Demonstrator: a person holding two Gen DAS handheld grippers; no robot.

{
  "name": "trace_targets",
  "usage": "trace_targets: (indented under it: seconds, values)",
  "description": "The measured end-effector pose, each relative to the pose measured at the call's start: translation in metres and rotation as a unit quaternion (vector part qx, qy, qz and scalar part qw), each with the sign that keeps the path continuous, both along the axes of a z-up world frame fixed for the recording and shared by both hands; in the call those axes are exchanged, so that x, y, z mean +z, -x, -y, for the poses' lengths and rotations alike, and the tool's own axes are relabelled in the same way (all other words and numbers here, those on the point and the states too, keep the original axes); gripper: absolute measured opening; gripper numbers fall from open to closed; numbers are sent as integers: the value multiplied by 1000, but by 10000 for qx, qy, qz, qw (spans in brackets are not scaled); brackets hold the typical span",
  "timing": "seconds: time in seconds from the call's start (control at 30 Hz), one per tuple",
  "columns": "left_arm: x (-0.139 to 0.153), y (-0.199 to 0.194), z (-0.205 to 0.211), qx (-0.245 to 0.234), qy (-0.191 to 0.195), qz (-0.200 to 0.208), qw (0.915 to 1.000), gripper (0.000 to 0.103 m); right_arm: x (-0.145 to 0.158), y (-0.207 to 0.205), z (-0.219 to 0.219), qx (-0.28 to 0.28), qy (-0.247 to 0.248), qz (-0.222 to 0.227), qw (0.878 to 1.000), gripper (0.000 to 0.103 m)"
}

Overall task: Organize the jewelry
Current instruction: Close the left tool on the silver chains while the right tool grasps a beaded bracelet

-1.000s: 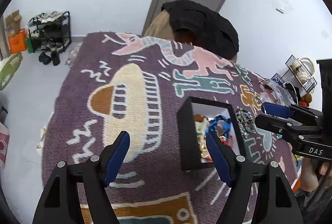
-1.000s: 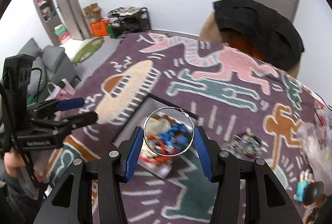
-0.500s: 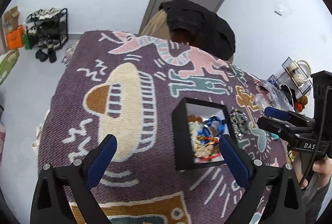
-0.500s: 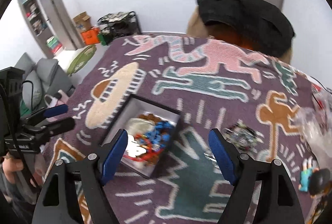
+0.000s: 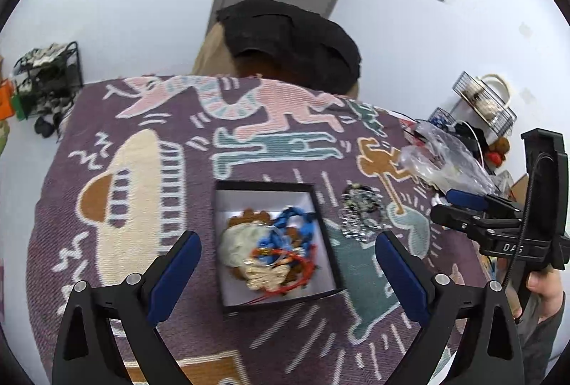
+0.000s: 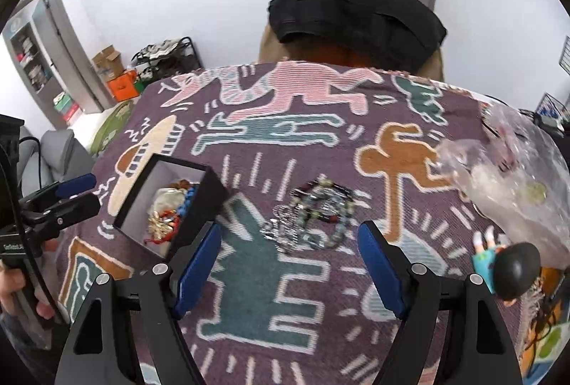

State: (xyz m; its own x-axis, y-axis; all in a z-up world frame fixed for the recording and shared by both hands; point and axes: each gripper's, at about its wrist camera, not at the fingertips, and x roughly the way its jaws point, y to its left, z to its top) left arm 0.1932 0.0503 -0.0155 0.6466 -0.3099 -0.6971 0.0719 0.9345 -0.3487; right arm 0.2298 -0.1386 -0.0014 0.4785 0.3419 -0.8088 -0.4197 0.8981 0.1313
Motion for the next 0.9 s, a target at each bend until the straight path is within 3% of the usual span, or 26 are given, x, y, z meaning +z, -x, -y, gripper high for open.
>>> trace_targets:
  seconds: [0.1,0.47,0.6,0.67,0.9]
  values:
    - [2,-6,20,-201,-121,8,9997,89,-4,-1,16,-144,-28,-25,9999,78]
    - [-1,-25,68,-573,-363,-100,9976,71,-41,-23,48,-540,-170,-448,9974,48]
    - [-1,-33,77,-595,-448,-142,9971,63,-59,-34,46,-592,-186,-563,9965,45]
    - [-2,-38,80,-586,-473,-186,9970,60,-66,-40,44,-597,-232,-636,9959,39]
    - [-9,-53,88,-564,-581,-347,9961,50,-90,-62,26,-559,-201,-820,9949,39]
